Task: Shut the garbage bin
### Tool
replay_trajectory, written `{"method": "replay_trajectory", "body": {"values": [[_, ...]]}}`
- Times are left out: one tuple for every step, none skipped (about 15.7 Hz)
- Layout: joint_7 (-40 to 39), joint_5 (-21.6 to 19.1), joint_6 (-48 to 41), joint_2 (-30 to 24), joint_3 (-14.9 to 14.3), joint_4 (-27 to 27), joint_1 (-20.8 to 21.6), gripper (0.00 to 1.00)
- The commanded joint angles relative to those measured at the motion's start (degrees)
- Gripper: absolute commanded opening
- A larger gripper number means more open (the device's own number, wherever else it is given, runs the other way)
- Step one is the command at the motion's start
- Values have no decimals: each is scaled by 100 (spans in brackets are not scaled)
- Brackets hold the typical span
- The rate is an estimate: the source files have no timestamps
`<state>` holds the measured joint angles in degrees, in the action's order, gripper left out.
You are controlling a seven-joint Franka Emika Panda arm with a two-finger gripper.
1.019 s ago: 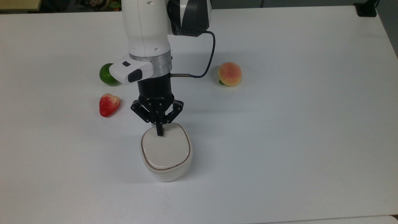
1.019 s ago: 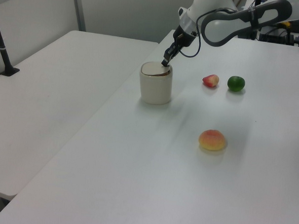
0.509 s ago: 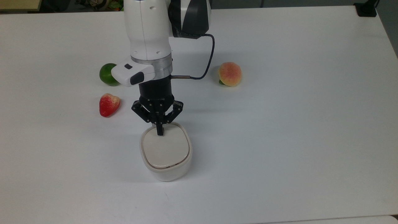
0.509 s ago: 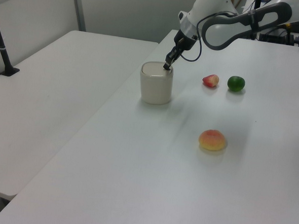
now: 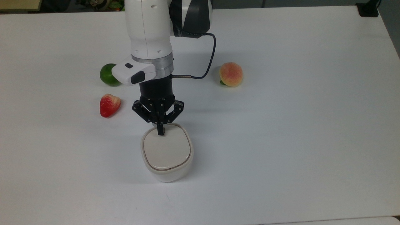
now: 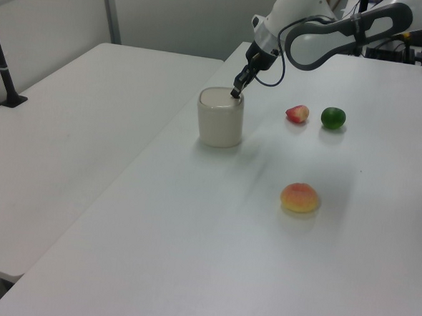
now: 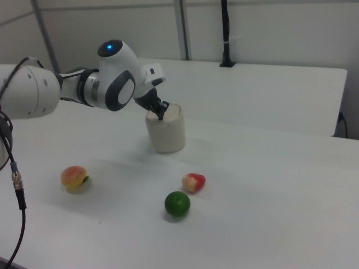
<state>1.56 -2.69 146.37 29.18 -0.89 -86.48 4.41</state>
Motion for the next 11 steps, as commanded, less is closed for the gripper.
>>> {"method": "replay_trajectory", "body": {"values": [[3,58,-344,-483,-25,-265,16,2],[11,32,-537,-571,-25,-256,16,2],[20,5,-731,-685,-25,-256,16,3],[20,5,-950,-817,-25,-256,7,3],[11,-4,-1179,-931,-25,-256,7,4],[20,-4,-1399,-1071,-25,-264,7,6],[20,-4,-1670,-1229,-42,-282,7,9],[20,-4,-2047,-1379,-51,-282,-1,15],[20,-4,-2469,-1520,-51,-273,-1,25],[29,-13,-2882,-1669,-51,-265,-1,50],[29,-21,-3243,-1810,-51,-265,-19,60]]}}
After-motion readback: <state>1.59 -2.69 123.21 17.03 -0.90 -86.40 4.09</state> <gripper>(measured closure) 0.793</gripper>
